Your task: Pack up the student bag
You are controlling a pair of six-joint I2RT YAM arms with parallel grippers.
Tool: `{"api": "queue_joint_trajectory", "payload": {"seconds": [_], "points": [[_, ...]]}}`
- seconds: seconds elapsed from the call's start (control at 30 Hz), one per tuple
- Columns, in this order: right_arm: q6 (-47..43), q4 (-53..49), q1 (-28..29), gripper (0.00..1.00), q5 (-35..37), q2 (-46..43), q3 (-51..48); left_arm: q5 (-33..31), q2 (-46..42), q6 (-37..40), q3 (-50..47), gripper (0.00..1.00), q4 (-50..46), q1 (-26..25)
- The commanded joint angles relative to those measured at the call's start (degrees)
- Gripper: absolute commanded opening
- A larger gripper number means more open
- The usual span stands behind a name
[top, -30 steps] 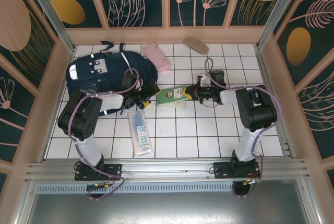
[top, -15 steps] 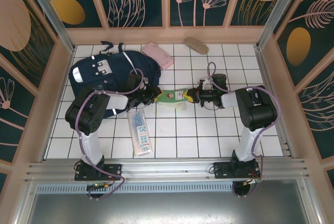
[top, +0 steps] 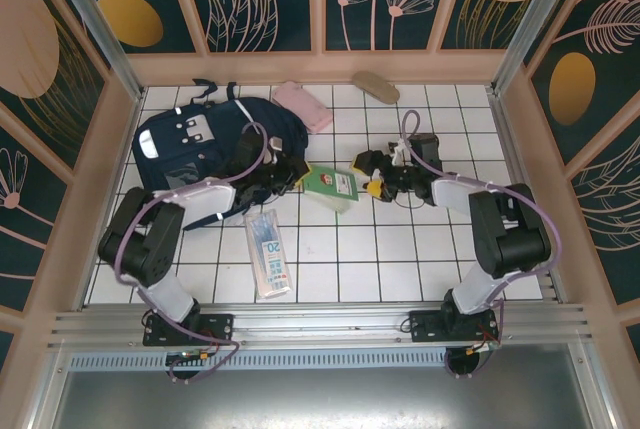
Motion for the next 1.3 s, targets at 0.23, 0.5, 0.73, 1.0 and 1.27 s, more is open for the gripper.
{"api": "queue_joint_trajectory", "payload": {"seconds": [0.23, 0.5, 0.73, 1.0, 1.27], "points": [[14.0, 25.1, 5.2, 0.99, -7.6, -6.5, -9.2, -0.6, -12.6, -0.4, 1.3, 0.00, 1.3, 1.3], [27.5, 44.2, 7.0, 0.99, -4.2, -5.3, -11.7, -0.9, -15.5, -0.5, 2.5, 0.00, 0.6, 1.6], [-11.4, -5.1, 11.2, 0.98, 24.8, -17.9, -1.1, -14.4, -14.6, 13.0, 16.5, 0.00, -28.9, 1.6], [-12.1, -0.2, 8.9, 0.97, 18.5, -21.4, -2.5, -8.1, -16.4, 30.6, 20.3, 0.00, -29.9, 1.5], [-8.2, 19.7, 7.8, 0.97, 8.2, -24.7, -11.3, 3.1, -25.0, 50.1, 21.0, 0.00, -24.3, 1.3]]}}
